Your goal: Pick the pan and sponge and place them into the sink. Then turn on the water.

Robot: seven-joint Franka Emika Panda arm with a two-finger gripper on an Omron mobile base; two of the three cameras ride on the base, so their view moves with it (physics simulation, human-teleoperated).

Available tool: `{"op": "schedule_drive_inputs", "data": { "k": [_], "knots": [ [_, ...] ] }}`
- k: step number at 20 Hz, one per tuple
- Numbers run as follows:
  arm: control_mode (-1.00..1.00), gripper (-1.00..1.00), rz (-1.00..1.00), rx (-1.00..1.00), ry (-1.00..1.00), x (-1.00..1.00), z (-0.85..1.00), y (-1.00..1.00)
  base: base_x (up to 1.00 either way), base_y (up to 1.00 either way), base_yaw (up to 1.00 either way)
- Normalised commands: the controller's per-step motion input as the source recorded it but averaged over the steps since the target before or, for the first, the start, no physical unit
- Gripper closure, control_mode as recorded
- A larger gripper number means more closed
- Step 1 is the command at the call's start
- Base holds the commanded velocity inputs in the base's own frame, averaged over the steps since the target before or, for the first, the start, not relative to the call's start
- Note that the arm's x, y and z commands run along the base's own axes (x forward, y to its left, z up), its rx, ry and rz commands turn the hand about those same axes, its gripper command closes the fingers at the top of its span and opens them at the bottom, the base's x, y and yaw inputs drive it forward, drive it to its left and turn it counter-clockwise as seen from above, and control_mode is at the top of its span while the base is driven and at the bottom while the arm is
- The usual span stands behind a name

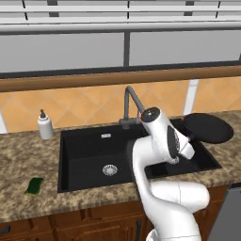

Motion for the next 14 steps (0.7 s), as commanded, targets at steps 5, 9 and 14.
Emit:
{"op": "schedule_drive_inputs", "data": {
  "k": [5, 9, 14],
  "knots": [
    [-1.0, 1.0, 0.0, 0.0, 0.03, 0.0, -0.15, 0.96, 0.0, 0.0, 0.0],
    [-1.0, 1.0, -0.04, 0.02, 0.07, 0.0, -0.19, 0.88, 0.0, 0.0, 0.0],
    [-1.0, 1.0, -0.07, 0.05, 0.15, 0.01, -0.13, 0.86, 0.0, 0.0, 0.0]
  ]
}}
